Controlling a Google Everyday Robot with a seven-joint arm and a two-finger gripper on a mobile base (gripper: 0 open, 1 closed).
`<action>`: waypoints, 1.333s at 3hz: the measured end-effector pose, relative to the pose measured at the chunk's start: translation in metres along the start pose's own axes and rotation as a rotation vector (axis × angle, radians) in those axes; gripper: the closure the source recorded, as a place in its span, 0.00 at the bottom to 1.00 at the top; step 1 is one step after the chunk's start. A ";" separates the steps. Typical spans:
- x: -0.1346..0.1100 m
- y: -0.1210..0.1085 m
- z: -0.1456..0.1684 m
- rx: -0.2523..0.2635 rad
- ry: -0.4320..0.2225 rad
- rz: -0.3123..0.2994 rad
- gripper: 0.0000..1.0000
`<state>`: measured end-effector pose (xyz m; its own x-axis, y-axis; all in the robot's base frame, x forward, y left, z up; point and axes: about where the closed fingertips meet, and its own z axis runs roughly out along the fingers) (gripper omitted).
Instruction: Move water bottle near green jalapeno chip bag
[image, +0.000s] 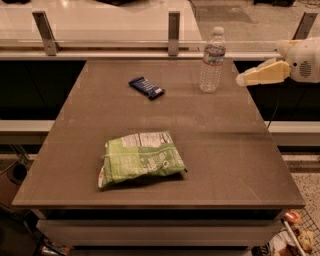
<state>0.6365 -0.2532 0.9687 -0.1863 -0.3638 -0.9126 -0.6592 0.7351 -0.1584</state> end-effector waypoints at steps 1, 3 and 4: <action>0.000 0.000 0.000 0.000 0.000 0.000 0.00; -0.012 -0.020 0.037 0.032 -0.121 0.019 0.00; -0.016 -0.029 0.054 0.037 -0.171 0.031 0.00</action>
Offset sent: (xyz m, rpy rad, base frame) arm 0.0454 0.0039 0.0004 0.0997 -0.1029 -0.0398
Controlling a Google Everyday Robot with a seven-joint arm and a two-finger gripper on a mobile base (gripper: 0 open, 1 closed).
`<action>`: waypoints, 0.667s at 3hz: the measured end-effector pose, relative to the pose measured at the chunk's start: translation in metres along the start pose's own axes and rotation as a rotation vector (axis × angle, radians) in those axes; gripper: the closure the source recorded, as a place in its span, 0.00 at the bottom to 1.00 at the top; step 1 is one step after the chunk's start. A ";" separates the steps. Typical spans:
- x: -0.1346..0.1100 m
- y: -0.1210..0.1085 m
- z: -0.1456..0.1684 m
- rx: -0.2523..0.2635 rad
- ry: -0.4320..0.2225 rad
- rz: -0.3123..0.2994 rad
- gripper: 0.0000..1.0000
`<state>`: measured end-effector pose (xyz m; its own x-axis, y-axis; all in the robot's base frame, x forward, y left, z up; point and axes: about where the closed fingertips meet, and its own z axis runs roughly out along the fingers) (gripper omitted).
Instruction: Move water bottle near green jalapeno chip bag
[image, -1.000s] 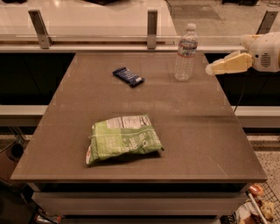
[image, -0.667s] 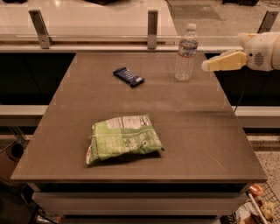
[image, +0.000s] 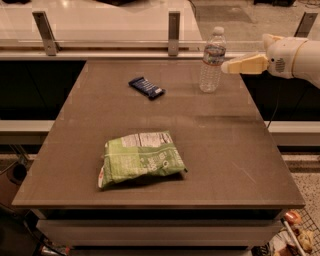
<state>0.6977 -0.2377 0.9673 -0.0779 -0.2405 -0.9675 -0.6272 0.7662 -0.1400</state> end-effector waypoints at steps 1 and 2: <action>0.000 -0.005 0.016 -0.008 -0.023 0.015 0.00; 0.004 -0.006 0.035 -0.032 -0.031 0.034 0.00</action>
Offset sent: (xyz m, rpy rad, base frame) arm 0.0456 0.0206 -0.0173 0.0705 0.0158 0.0433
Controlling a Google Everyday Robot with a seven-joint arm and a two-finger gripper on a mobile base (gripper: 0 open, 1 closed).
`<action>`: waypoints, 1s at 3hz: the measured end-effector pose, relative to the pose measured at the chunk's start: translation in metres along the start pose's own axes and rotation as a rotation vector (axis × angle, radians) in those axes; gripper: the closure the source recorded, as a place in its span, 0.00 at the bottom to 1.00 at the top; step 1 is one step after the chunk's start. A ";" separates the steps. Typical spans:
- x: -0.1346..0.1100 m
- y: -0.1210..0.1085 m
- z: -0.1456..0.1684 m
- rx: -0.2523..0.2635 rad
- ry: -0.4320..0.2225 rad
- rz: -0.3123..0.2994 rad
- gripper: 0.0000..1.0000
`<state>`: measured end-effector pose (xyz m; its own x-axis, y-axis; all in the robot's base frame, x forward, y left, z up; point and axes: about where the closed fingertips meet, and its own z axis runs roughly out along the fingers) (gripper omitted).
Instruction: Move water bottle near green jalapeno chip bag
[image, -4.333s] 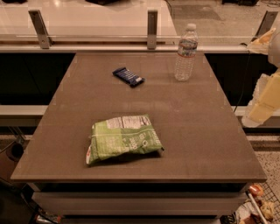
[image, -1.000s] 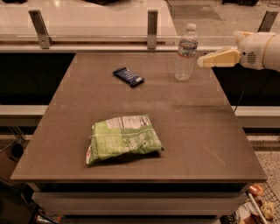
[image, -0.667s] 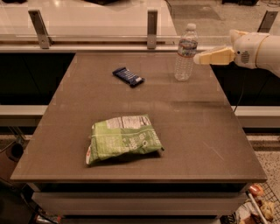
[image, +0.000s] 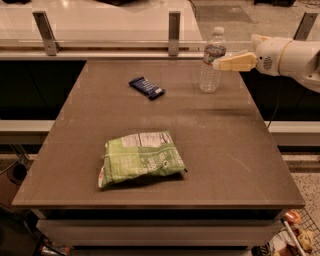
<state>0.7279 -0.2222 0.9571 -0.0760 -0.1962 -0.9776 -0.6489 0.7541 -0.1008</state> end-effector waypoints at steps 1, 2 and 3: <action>0.005 0.004 0.023 -0.042 -0.009 0.028 0.00; 0.009 0.007 0.036 -0.065 -0.017 0.045 0.00; 0.016 0.010 0.049 -0.081 -0.039 0.066 0.00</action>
Offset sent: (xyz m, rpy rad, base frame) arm 0.0296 0.0302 -0.0216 0.0742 0.0363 0.0708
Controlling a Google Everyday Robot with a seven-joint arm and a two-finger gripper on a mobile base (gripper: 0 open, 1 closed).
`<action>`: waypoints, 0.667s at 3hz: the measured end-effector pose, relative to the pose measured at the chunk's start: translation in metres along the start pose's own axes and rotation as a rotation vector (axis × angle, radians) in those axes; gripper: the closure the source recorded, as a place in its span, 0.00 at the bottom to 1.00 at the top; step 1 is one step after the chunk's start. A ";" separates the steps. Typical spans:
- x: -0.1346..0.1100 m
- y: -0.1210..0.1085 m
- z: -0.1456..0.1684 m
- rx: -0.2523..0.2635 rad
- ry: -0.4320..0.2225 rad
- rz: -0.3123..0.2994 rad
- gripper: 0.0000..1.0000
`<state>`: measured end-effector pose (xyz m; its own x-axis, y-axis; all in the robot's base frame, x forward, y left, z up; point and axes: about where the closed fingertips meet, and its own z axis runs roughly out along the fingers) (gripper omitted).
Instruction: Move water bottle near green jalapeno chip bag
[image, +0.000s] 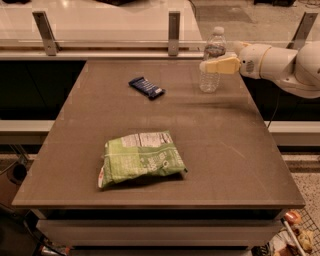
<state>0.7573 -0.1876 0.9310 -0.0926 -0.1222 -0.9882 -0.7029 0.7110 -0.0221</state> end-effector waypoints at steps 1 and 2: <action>0.001 0.001 0.009 -0.010 -0.037 0.011 0.00; -0.001 0.004 0.018 -0.028 -0.062 0.006 0.17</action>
Offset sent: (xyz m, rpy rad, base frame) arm 0.0139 0.0187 -0.0003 0.0667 -0.0629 0.0425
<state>0.7671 -0.1720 0.9290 -0.0532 -0.0745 -0.9958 -0.7222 0.6916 -0.0131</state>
